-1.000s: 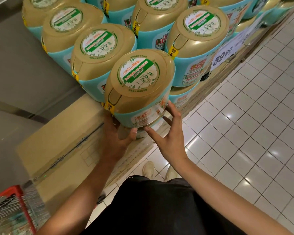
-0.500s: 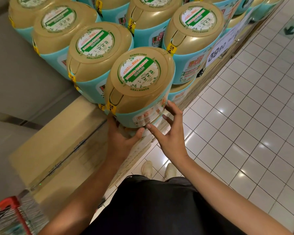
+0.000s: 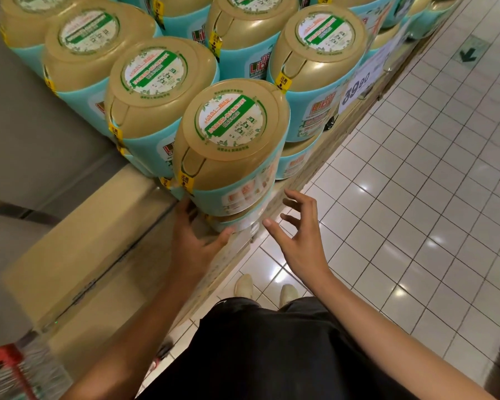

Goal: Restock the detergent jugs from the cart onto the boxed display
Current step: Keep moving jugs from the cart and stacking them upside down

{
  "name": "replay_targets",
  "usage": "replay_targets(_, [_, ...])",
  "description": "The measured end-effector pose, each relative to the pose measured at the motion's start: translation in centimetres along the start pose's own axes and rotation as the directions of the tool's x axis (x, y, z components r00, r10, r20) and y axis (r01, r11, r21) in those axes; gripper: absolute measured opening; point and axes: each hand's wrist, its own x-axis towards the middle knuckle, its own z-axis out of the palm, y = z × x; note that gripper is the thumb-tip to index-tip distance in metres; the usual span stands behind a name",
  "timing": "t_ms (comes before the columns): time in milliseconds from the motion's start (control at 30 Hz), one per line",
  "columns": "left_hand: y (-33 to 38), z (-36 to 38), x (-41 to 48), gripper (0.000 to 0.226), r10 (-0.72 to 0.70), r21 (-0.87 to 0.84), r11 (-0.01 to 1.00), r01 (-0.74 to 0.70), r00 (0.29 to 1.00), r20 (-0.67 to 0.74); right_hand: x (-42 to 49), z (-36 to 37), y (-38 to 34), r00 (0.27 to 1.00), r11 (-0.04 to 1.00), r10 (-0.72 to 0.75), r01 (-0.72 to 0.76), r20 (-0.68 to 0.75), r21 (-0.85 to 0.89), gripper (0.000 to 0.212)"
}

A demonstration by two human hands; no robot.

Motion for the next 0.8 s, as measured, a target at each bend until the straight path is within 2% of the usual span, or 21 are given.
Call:
replay_targets(167, [-0.4, 0.7, -2.3, 0.095, -0.105, 0.125, 0.985, 0.116, 0.99, -0.09, -0.7, -2.3, 0.6, 0.995, 1.0, -0.012, 0.012, 0.102, 0.007, 0.06])
replay_targets(233, [0.2, 1.5, -3.6, 0.089, -0.127, 0.152, 0.977, 0.147, 0.983, -0.134, -0.9, -3.5, 0.9, 0.989, 1.0, -0.008, 0.004, 0.148, 0.029, 0.057])
replay_targets(400, [3.0, 4.5, -8.0, 0.06, -0.178, 0.14, 0.961, 0.24, 0.919, -0.352, -1.5, -7.1, 1.9, 0.947, 0.995, -0.048, 0.016, 0.317, 0.102, 0.043])
replay_targets(633, [4.2, 8.9, -17.9, 0.039, -0.255, 0.045, 0.948, 0.315, 0.839, -0.48, -3.2, -11.7, 3.3, 0.806, 0.995, -0.089, 0.04, 0.586, 0.095, 0.029])
replay_targets(767, [4.4, 10.3, -25.4, 0.013, -0.29, 0.004, 0.938, 0.346, 0.791, -0.539, -6.0, -13.0, 3.1, 0.712, 0.996, -0.083, 0.043, 0.697, 0.075, 0.028])
replay_targets(800, [4.3, 10.4, -27.3, 0.012, -0.296, 0.002, 0.934, 0.356, 0.78, -0.551, -6.9, -13.0, 3.1, 0.684, 0.997, -0.081, 0.047, 0.725, 0.067, 0.026])
